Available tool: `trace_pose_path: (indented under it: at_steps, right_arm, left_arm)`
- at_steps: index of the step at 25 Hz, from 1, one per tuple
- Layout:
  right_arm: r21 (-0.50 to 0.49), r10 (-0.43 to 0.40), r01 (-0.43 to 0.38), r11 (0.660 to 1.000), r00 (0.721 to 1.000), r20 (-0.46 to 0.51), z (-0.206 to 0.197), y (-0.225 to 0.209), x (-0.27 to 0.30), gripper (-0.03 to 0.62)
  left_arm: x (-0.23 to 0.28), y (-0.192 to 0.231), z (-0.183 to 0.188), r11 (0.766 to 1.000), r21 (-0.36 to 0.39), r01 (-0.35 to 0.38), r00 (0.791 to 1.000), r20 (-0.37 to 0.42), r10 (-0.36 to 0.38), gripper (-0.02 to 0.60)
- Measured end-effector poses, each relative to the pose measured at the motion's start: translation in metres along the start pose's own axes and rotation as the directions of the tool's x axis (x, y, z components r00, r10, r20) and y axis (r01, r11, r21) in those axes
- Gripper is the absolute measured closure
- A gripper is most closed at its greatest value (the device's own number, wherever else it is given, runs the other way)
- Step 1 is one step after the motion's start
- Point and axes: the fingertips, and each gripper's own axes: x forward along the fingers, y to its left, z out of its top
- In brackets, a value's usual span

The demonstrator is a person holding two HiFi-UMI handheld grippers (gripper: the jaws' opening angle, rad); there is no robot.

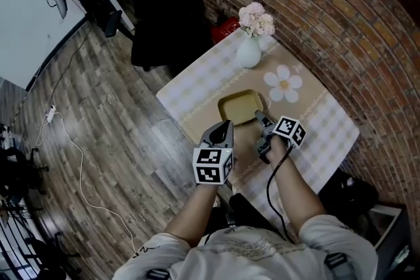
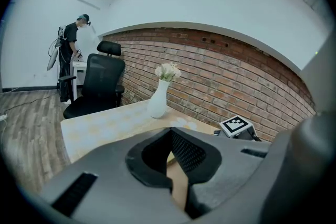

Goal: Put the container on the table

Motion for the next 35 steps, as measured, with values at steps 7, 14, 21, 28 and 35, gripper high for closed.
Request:
trace_pose_path:
  at_steps: [7,14,21,28,35]
  right_arm:
    - [-0.116,0.025,-0.017,0.993,0.998,0.063,-0.002,0.017,-0.043,0.589]
    - [-0.281,0.076,-0.036,0.959,0.989,0.13,-0.001,0.053,-0.085,0.591]
    - [-0.467,0.127,-0.015,0.884,0.97,0.209,0.007,0.111,-0.142,0.591]
    - [-0.663,0.305,-0.007,0.749,0.891,0.335,0.008,0.19,-0.22,0.591]
    - [-0.771,0.374,0.115,0.627,0.823,0.427,0.003,0.225,-0.272,0.591]
  left_arm:
    - [-0.018,-0.021,0.006,0.999,0.031,0.029,1.0,0.011,-0.029,0.577]
    - [-0.037,-0.044,0.022,0.996,0.07,0.061,0.997,0.038,-0.064,0.577]
    - [-0.059,-0.078,0.052,0.988,0.114,0.104,0.99,0.086,-0.114,0.577]
    - [-0.094,-0.11,0.084,0.977,0.162,0.137,0.975,0.149,-0.162,0.577]
    - [-0.12,-0.119,0.105,0.975,0.194,0.111,0.967,0.206,-0.151,0.577]
